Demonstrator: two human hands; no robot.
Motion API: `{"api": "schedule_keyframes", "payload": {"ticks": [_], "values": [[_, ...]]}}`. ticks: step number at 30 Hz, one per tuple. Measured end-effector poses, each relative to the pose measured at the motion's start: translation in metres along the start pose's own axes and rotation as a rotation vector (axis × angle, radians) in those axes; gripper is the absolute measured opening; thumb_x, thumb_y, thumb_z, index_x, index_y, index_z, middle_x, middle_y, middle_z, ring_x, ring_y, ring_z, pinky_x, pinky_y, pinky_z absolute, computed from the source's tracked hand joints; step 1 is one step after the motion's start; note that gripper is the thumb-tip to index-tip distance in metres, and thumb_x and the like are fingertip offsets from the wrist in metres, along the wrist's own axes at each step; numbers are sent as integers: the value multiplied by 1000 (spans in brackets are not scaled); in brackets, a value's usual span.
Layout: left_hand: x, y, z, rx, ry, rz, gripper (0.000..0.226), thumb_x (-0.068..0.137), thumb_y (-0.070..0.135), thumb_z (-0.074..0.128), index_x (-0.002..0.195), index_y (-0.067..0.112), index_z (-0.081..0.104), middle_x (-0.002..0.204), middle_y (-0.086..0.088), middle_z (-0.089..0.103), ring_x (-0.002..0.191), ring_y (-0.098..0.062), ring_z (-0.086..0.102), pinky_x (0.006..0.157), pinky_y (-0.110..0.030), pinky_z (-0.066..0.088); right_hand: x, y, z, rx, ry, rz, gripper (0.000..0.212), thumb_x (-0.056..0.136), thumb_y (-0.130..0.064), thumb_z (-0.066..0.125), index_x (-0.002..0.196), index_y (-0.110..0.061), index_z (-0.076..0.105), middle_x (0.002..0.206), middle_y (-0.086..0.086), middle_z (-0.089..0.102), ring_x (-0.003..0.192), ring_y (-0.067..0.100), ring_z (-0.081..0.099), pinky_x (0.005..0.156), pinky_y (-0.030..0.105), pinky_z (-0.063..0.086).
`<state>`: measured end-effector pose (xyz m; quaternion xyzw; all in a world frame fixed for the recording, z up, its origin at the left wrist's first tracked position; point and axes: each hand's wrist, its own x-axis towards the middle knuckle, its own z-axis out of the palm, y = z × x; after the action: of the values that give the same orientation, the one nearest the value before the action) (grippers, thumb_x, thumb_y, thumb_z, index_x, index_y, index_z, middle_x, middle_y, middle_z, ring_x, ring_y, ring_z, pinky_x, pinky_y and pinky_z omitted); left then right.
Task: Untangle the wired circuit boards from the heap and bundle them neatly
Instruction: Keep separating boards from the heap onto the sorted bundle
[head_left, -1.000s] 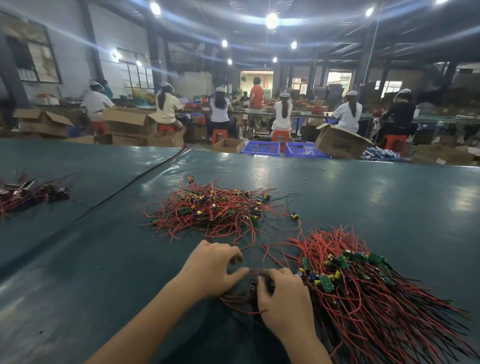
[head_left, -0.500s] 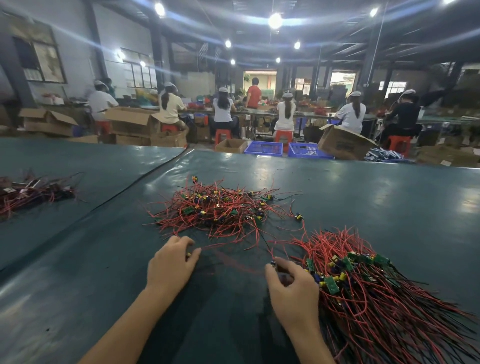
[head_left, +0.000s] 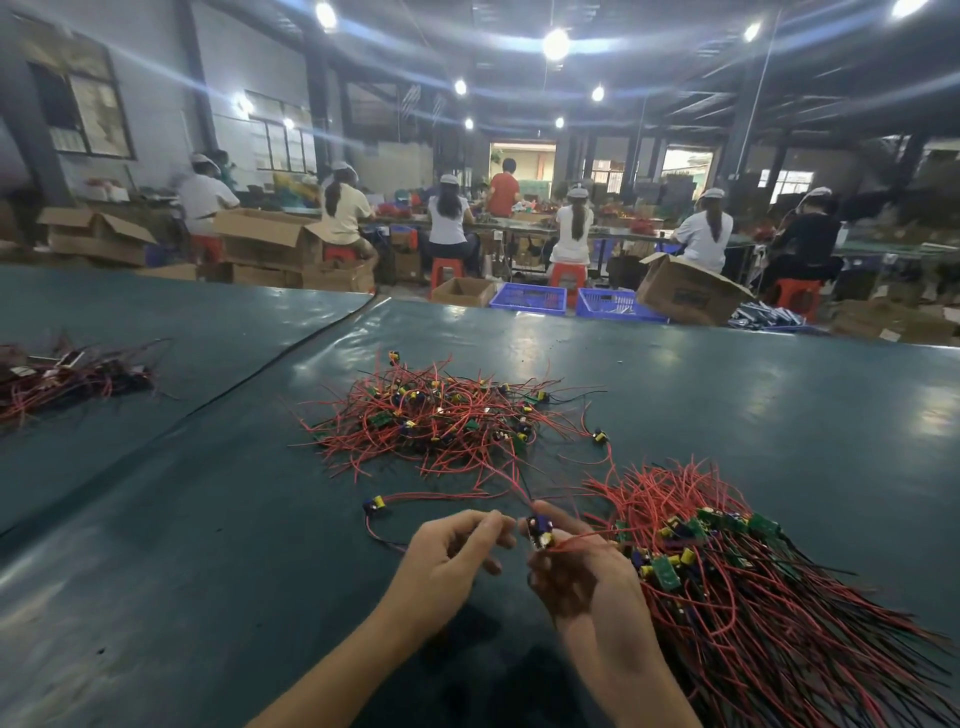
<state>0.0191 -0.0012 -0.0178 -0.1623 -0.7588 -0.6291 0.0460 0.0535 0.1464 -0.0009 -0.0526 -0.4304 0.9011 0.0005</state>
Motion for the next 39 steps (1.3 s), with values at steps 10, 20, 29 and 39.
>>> {"api": "schedule_keyframes", "payload": {"ticks": [10,20,29,39], "values": [[-3,14,6,-299,162,41,25,75,28,67,87,6,72,68,2,70,59,-5,60,53,-18,46,-1,4,8,-15,-26,122,26,89,6,46,102,6,69,86,26,64,53,19,54,44,21,48],[2,9,0,-351,287,-38,11,85,16,68,83,5,66,75,-7,74,67,-15,70,55,-20,53,-1,7,7,-14,38,20,33,64,4,69,97,-2,72,91,13,75,66,14,71,52,18,54],[-4,14,4,-434,136,-104,37,71,34,75,88,5,60,73,-4,70,65,-24,69,54,-26,53,-4,6,10,-168,146,-88,19,82,-4,67,70,-13,80,68,9,72,57,11,67,50,19,53],[-8,18,10,-398,-77,-266,32,73,42,69,85,12,77,83,-12,73,72,-20,69,62,-25,53,-6,9,13,-257,111,-123,9,75,-12,70,71,-9,78,80,19,74,70,28,72,60,35,62]]}}
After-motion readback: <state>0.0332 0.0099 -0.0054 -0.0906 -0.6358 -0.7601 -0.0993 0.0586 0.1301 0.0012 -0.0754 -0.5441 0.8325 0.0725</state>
